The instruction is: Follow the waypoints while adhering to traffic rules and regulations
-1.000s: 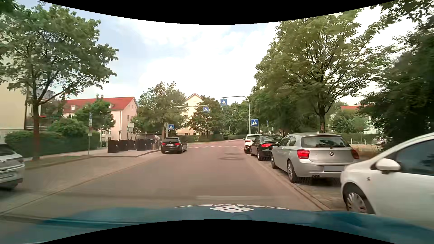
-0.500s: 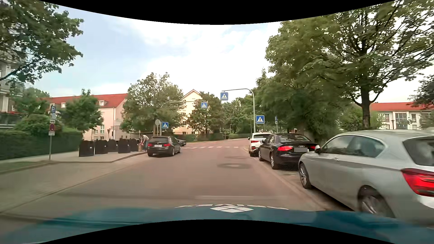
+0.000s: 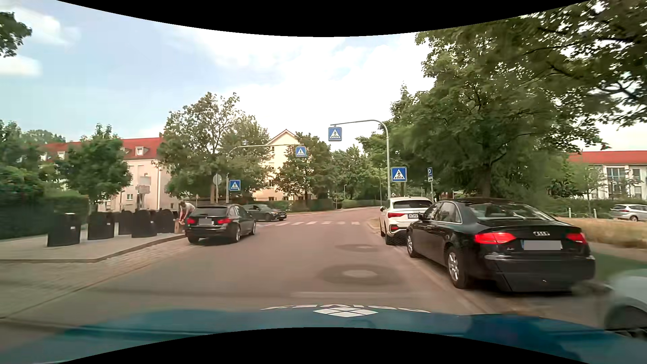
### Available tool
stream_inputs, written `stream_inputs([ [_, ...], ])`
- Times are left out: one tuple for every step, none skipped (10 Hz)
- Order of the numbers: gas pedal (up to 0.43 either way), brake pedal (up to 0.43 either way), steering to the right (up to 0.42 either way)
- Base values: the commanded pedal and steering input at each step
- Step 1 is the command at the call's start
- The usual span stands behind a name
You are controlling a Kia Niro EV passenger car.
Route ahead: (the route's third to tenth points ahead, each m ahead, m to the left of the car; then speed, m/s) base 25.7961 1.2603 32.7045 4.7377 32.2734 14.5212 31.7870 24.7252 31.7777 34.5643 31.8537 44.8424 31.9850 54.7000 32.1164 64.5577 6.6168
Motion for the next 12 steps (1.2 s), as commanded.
stream_inputs([
  [0.118,0.000,0.000],
  [0.118,0.000,0.002],
  [0.118,0.000,0.003],
  [0.118,0.000,0.003],
  [0.118,0.000,0.003],
  [0.118,0.000,0.003],
  [0.118,0.000,0.003],
  [0.118,0.000,0.005],
  [0.118,0.000,0.010],
  [0.118,0.000,0.010],
  [0.118,0.000,0.009],
  [0.118,0.000,0.009],
])
